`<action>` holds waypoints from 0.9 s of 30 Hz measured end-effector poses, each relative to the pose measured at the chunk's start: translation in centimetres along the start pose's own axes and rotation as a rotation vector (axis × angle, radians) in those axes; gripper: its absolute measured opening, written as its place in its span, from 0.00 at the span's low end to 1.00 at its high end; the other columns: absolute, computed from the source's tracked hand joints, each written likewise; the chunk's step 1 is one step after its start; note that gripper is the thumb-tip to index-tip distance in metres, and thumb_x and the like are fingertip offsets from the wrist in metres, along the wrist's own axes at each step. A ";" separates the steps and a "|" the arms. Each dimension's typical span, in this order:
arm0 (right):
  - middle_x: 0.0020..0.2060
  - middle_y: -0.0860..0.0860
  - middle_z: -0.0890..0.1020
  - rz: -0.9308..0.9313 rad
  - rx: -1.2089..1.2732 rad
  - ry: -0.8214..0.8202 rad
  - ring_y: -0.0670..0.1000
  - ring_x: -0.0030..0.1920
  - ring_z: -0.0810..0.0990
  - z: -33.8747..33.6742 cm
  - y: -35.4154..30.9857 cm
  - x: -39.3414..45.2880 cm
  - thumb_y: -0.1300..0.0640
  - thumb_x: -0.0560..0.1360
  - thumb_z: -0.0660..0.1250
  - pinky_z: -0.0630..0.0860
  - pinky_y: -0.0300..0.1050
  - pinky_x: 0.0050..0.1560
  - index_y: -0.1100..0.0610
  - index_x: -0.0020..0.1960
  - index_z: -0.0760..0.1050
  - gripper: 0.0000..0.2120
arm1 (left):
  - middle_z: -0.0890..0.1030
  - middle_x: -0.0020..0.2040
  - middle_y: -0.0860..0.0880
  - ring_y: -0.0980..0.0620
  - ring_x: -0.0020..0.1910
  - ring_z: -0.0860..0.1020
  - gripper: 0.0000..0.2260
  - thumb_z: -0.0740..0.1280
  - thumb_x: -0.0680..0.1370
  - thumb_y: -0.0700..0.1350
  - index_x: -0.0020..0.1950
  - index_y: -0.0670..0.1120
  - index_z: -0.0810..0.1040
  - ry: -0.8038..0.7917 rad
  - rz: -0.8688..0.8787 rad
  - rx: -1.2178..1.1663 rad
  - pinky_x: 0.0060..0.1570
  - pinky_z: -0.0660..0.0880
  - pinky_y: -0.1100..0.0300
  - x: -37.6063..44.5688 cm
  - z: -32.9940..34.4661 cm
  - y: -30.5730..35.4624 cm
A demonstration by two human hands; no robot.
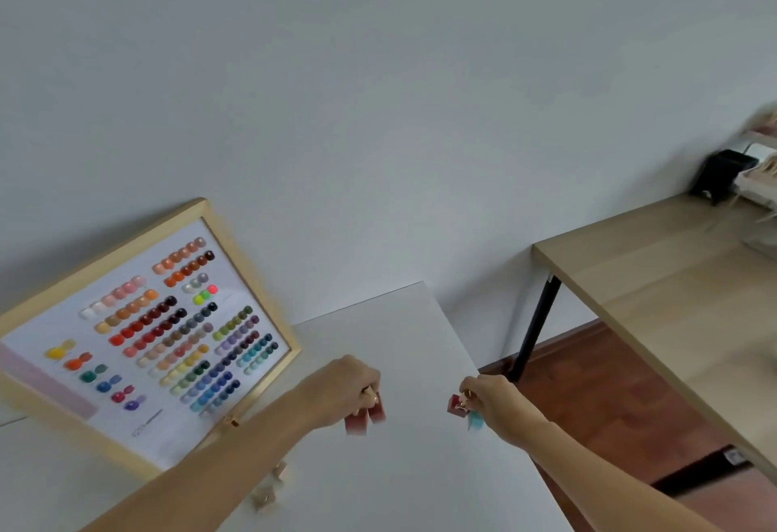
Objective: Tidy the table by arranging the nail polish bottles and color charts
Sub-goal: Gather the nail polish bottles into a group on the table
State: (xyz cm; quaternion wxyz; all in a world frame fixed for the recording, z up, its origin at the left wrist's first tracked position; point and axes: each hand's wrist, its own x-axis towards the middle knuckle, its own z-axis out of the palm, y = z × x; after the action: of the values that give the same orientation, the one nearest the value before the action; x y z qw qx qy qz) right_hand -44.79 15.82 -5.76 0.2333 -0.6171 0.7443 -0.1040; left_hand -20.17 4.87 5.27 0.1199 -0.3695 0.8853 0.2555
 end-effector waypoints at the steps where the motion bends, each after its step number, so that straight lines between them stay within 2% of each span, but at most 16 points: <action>1: 0.49 0.53 0.79 0.006 0.007 -0.008 0.53 0.46 0.79 -0.1 0.6 -0.3 0.57 0.79 0.61 0.77 0.46 0.49 0.55 0.56 0.73 0.08 | 0.84 0.47 0.44 0.47 0.43 0.83 0.06 0.62 0.77 0.39 0.47 0.41 0.78 -0.006 -0.007 -0.017 0.48 0.80 0.50 1.1 1.0 1.2; 6: 0.49 0.54 0.79 0.024 0.024 -0.038 0.55 0.45 0.80 0.2 2.6 -1.0 0.58 0.79 0.60 0.77 0.49 0.48 0.56 0.55 0.74 0.07 | 0.85 0.44 0.45 0.47 0.41 0.83 0.06 0.62 0.74 0.37 0.44 0.40 0.78 0.009 -0.039 -0.083 0.41 0.79 0.57 5.7 5.8 5.5; 9: 0.48 0.55 0.79 0.050 0.026 -0.037 0.58 0.45 0.79 0.8 3.1 -0.8 0.61 0.78 0.60 0.76 0.51 0.46 0.57 0.54 0.73 0.07 | 0.86 0.43 0.46 0.49 0.36 0.82 0.07 0.60 0.74 0.35 0.39 0.42 0.76 0.029 -0.071 -0.138 0.34 0.74 0.62 7.6 8.0 6.8; 13: 0.47 0.55 0.78 0.071 0.026 -0.033 0.58 0.44 0.79 1.6 3.2 -0.3 0.65 0.76 0.59 0.76 0.51 0.44 0.57 0.53 0.73 0.08 | 0.86 0.42 0.46 0.46 0.38 0.84 0.08 0.60 0.73 0.34 0.36 0.43 0.72 0.074 -0.114 -0.257 0.40 0.82 0.55 9.2 9.7 7.3; 16: 0.46 0.56 0.77 0.082 0.020 -0.040 0.59 0.43 0.78 2.0 3.2 -0.1 0.67 0.75 0.58 0.75 0.53 0.42 0.58 0.52 0.72 0.09 | 0.86 0.46 0.43 0.42 0.43 0.84 0.02 0.65 0.73 0.36 0.42 0.38 0.76 0.082 -0.113 -0.233 0.46 0.82 0.49 9.8 10.5 7.5; 22: 0.45 0.54 0.77 0.043 0.073 -0.027 0.57 0.41 0.78 2.4 3.4 0.1 0.58 0.78 0.61 0.76 0.52 0.42 0.55 0.50 0.73 0.03 | 0.84 0.47 0.42 0.43 0.46 0.83 0.07 0.68 0.75 0.43 0.48 0.39 0.79 0.141 -0.115 -0.150 0.48 0.80 0.52 10.1 12.1 7.7; 27: 0.46 0.52 0.78 0.019 0.133 -0.055 0.54 0.44 0.78 2.0 3.6 -0.8 0.54 0.76 0.64 0.78 0.50 0.46 0.50 0.59 0.70 0.12 | 0.81 0.49 0.42 0.41 0.48 0.80 0.10 0.66 0.76 0.47 0.51 0.41 0.75 0.158 -0.144 -0.113 0.45 0.77 0.51 9.6 12.9 7.7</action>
State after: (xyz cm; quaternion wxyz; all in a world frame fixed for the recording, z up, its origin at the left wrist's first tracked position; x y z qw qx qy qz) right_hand -46.89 17.59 -8.89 0.2949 -0.5958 0.7349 -0.1341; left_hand -32.07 10.72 -6.62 0.0467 -0.4572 0.8475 0.2657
